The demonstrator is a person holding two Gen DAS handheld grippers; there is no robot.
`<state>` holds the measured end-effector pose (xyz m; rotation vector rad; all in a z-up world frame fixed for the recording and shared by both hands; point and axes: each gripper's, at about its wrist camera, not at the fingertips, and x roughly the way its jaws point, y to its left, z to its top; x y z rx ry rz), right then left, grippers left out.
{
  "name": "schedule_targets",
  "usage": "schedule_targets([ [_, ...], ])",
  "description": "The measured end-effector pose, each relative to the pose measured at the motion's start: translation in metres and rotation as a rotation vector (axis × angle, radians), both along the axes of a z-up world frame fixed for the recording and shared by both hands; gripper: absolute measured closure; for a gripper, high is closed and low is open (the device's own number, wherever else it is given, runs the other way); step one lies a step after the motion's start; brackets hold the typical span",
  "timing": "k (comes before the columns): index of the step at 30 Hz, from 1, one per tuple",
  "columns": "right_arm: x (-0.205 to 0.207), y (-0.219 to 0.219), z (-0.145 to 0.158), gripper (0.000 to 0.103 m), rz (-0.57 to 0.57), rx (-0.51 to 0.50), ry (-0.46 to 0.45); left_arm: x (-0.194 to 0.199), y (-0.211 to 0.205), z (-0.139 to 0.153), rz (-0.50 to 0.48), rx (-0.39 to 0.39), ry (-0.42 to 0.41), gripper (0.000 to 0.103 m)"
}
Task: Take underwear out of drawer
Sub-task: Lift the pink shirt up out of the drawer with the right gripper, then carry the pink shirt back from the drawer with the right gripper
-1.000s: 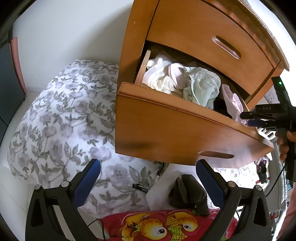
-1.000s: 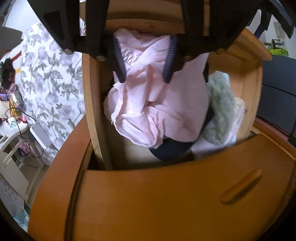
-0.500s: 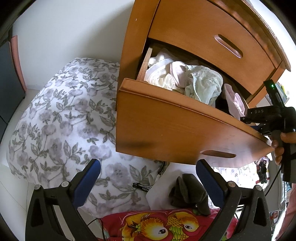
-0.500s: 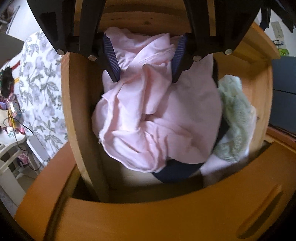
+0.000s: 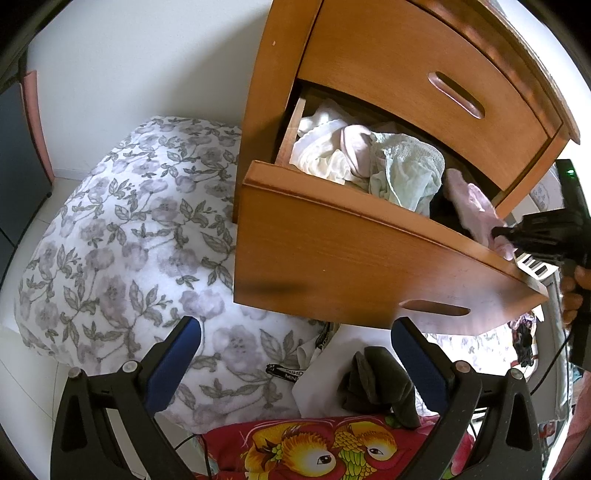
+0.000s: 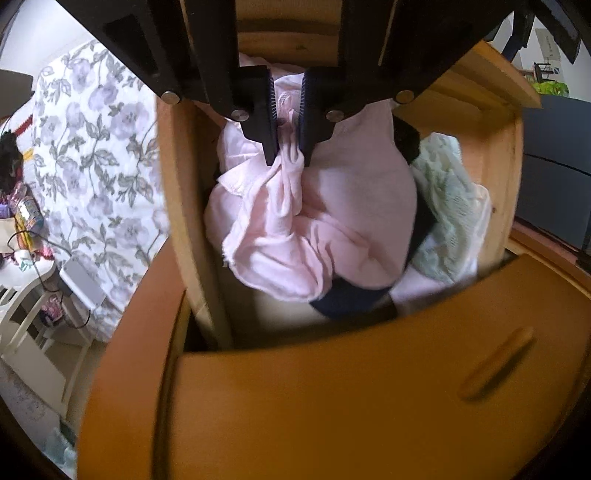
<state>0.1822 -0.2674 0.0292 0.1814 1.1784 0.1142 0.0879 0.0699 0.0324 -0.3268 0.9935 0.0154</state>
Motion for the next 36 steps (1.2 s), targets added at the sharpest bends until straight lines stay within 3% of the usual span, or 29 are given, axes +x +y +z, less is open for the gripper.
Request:
schedule_targets([
  [8, -0.025, -0.022, 0.053, 0.094, 0.003, 0.082, -0.119, -0.002, -0.004, 0.006, -0.009, 0.003, -0.007, 0.001],
  [20, -0.058, -0.011, 0.125, 0.094, 0.058, 0.178, -0.339, -0.013, -0.009, 0.023, -0.003, 0.017, -0.039, 0.001],
  [36, -0.122, -0.001, 0.2, 0.094, 0.133, 0.202, -0.533, -0.038, -0.023, 0.054, -0.018, 0.04, -0.112, 0.001],
])
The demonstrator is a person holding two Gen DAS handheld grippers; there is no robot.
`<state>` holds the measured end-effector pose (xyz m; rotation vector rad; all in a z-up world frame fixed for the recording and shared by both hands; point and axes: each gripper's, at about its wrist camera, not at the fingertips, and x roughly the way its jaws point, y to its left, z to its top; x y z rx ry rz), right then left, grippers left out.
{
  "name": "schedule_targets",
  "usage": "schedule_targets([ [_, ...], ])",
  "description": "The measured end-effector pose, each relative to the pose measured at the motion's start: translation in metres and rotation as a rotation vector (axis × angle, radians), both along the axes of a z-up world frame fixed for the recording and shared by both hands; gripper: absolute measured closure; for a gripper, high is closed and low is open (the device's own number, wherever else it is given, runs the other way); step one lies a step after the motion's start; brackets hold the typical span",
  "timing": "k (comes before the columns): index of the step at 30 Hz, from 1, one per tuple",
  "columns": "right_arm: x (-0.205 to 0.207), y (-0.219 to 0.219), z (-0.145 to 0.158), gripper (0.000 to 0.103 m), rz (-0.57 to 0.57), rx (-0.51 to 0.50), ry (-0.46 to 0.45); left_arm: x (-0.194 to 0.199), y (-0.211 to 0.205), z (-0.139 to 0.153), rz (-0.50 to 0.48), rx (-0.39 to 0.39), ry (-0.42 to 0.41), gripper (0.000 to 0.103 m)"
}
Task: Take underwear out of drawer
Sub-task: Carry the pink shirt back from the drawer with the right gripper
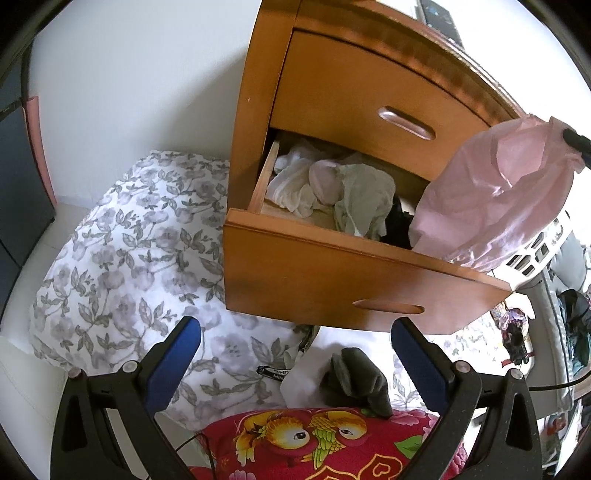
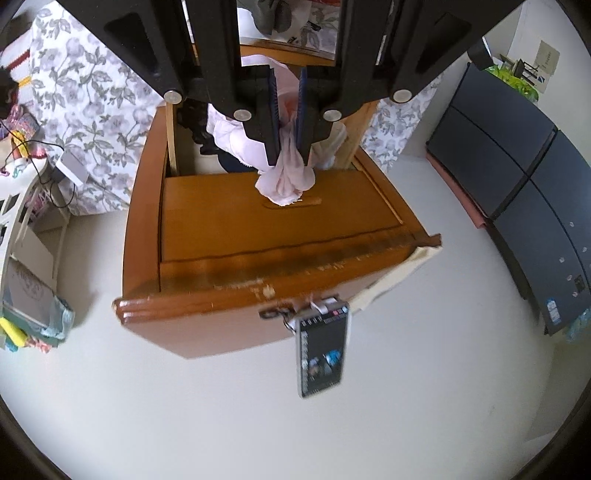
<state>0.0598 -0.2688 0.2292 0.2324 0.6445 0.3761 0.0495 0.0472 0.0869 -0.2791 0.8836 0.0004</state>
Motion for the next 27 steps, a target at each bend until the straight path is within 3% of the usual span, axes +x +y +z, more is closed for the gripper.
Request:
schedule_targets([
  [16, -0.095, 0.003, 0.08, 0.094, 0.072, -0.001, -0.259, -0.027, -0.014, 0.026, -0.021, 0.023, -0.064, 0.001],
  [27, -0.15, 0.007, 0.095, 0.094, 0.132, -0.014, -0.333, -0.042, -0.019, 0.041, -0.023, 0.036, -0.101, 0.001],
])
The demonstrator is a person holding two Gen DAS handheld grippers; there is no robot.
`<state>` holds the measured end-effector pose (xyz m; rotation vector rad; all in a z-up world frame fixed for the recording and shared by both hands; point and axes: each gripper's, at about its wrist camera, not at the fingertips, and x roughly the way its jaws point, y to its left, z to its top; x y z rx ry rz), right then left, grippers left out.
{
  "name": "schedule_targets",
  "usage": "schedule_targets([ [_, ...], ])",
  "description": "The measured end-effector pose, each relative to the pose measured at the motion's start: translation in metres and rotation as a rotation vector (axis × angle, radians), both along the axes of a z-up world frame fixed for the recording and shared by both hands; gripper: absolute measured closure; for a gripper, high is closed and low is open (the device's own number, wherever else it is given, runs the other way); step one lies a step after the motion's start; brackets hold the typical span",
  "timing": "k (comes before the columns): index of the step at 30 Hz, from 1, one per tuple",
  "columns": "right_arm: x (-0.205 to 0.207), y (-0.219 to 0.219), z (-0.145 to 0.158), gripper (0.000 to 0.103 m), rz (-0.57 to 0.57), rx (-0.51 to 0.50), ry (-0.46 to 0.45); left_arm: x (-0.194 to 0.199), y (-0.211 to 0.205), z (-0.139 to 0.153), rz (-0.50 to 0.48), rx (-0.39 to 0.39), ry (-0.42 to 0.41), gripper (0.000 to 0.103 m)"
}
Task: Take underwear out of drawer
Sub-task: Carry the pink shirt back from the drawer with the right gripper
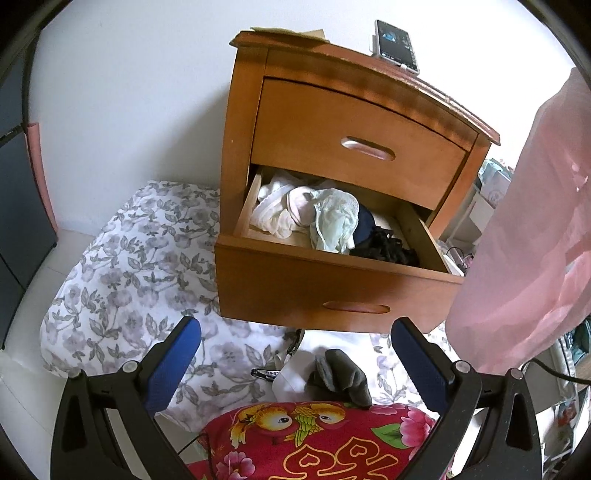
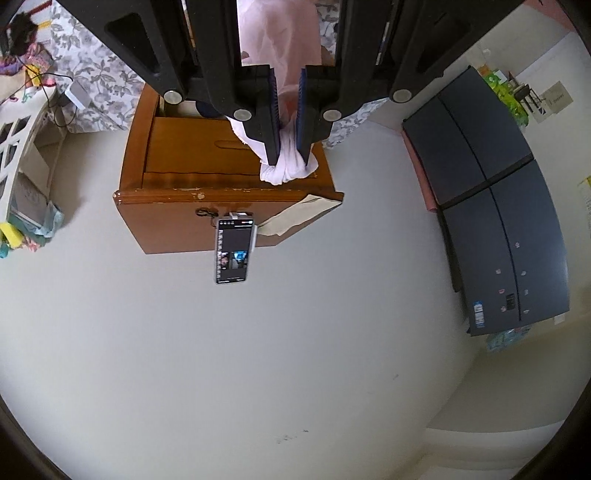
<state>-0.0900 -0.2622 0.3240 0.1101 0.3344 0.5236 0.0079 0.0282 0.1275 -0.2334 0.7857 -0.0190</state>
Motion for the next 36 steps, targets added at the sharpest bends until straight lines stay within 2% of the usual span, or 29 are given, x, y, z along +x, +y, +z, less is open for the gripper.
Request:
schedule_targets([
  [6, -0.007, 0.002, -0.011, 0.094, 0.013, -0.03, 0.032, -0.008, 0.001, 0.005, 0.01, 0.007, -0.014, 0.001],
  [17, 0.01, 0.014, -0.062, 0.094, 0.031, -0.079, 0.188, -0.013, -0.001, 0.009, 0.012, 0.016, -0.019, 0.001],
  [32, 0.058, 0.055, -0.137, 0.094, 0.042, -0.222, 0.365, -0.006, 0.007, -0.001, 0.035, 0.004, 0.011, 0.001],
  [36, 0.072, 0.069, -0.172, 0.094, 0.044, -0.288, 0.437, -0.004, 0.008, -0.005, 0.035, 0.002, 0.022, 0.001],
])
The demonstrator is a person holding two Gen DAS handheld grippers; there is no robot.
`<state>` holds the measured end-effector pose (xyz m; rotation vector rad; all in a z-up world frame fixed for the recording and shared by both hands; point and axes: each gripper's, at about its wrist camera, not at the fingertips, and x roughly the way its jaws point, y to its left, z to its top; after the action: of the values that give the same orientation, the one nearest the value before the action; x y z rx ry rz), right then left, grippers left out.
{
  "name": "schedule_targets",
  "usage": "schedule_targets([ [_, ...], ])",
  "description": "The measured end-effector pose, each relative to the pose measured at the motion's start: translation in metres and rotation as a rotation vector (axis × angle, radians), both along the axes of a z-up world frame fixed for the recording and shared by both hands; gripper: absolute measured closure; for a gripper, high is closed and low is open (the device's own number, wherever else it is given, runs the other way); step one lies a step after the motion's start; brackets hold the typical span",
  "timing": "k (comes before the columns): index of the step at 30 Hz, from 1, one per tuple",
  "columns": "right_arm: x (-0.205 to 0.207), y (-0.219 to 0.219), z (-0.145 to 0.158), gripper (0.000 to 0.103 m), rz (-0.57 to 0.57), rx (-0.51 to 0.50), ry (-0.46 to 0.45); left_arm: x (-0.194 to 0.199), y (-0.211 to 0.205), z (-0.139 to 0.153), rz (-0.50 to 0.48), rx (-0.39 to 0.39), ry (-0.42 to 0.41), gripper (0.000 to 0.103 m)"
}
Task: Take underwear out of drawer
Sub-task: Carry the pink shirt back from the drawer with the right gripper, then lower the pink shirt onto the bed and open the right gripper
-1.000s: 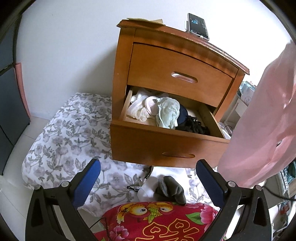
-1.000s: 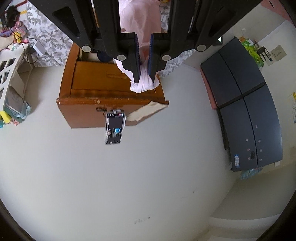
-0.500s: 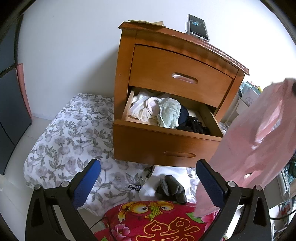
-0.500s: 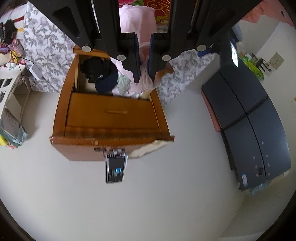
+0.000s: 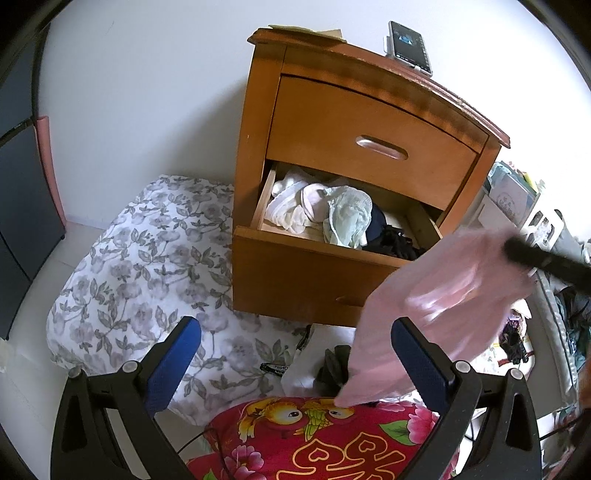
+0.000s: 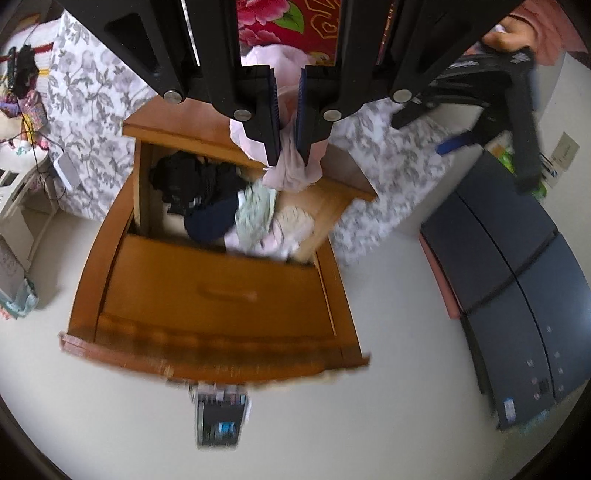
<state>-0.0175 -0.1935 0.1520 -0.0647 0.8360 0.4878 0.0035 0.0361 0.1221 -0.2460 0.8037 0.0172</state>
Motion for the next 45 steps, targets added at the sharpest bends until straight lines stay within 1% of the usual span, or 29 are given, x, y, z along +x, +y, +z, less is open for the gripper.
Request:
schedule_targets([
  [3, 0.013, 0.004, -0.032, 0.094, -0.008, -0.026, 0.079, 0.001, 0.001, -0.002, 0.0, -0.001, 0.006, 0.001],
  [6, 0.027, 0.005, -0.064, 0.094, -0.04, -0.053, 0.156, 0.003, 0.001, -0.005, 0.0, -0.003, 0.015, 0.001],
  [8, 0.034, 0.004, -0.082, 0.094, -0.059, -0.049, 0.201, 0.003, 0.001, -0.007, -0.001, -0.003, 0.02, 0.001],
  [11, 0.043, 0.002, -0.105, 0.094, -0.085, -0.04, 0.257, 0.005, 0.002, -0.009, -0.002, -0.002, 0.027, 0.001],
  [16, 0.05, 0.004, -0.136, 0.094, -0.11, -0.043, 0.322, 0.008, 0.001, -0.013, -0.005, -0.002, 0.042, 0.001],
  [20, 0.052, 0.011, -0.156, 0.094, -0.102, -0.039, 0.371, 0.009, -0.001, -0.016, -0.012, -0.001, 0.052, 0.001],
  [28, 0.056, 0.03, -0.185, 0.094, -0.085, -0.065, 0.437, 0.015, -0.002, -0.025, -0.014, 0.003, 0.08, 0.001],
  [31, 0.056, 0.034, -0.188, 0.091, -0.085, -0.083, 0.443, 0.016, -0.002, -0.027, -0.014, 0.004, 0.087, 0.001],
  [36, 0.055, 0.032, -0.18, 0.09, -0.092, -0.105, 0.419, 0.019, 0.0, -0.031, -0.008, 0.005, 0.098, 0.001],
  [38, 0.055, 0.028, -0.174, 0.086, -0.103, -0.113, 0.406, 0.02, -0.001, -0.032, -0.007, 0.004, 0.103, 0.001],
  [40, 0.053, 0.024, -0.168, 0.071, -0.112, -0.117, 0.388, 0.021, -0.001, -0.033, -0.007, 0.004, 0.107, 0.001],
  [41, 0.053, 0.022, -0.165, 0.068, -0.114, -0.123, 0.377, 0.022, -0.001, -0.034, -0.006, 0.005, 0.109, 0.001],
  [43, 0.051, 0.02, -0.157, 0.056, -0.115, -0.136, 0.35, 0.023, -0.001, -0.035, -0.006, 0.006, 0.113, 0.001],
  [45, 0.049, 0.016, -0.149, 0.047, -0.118, -0.134, 0.324, 0.024, -0.002, -0.036, -0.007, 0.006, 0.118, 0.001],
])
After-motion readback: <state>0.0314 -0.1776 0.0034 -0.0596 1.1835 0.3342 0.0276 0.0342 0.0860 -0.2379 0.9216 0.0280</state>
